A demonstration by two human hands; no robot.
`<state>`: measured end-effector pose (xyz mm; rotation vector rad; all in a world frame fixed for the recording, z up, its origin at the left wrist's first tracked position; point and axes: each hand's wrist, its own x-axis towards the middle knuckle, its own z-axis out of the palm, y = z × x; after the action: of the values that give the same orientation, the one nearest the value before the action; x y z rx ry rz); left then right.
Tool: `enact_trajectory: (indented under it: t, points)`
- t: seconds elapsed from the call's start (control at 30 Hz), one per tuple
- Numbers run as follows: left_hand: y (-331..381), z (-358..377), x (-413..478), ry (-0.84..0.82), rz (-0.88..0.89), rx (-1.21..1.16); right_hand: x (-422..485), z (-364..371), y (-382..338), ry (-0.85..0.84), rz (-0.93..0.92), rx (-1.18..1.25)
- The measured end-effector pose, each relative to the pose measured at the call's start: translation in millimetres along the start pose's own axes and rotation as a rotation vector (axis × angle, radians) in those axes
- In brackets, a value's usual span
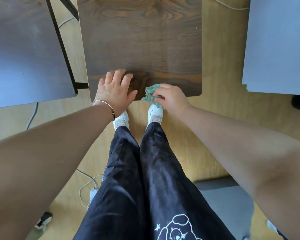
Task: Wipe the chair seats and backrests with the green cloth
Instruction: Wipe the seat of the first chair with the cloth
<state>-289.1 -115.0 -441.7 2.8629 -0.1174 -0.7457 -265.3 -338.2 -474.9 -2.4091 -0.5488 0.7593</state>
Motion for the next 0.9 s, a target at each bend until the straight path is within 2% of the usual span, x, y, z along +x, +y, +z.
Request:
enact_trajectory:
  t: [0.2,0.3,0.43,0.67,0.8,0.9]
  points:
    - [-4.0,-17.7,19.9,0.047,0.015,0.021,25.5,-30.5,-6.3,0.18,0.101,0.087]
    - [-7.6,-30.4,42.2,0.089,0.013,0.017,69.4,-63.9,-0.4,0.327,0.178,0.168]
    - [-13.2,-45.5,79.1,0.13,0.023,0.029,142.0,-117.0,13.3,0.451,0.178,0.143]
    - [-19.4,-76.4,150.3,0.217,0.012,0.02,237.3,-180.5,28.7,0.467,0.15,0.007]
    - [-19.5,-92.3,178.4,0.263,0.015,0.009,258.4,-181.1,34.5,0.385,0.182,-0.077]
    - [-21.0,-94.1,188.2,0.259,0.021,0.013,261.6,-174.0,36.9,0.386,0.259,-0.05]
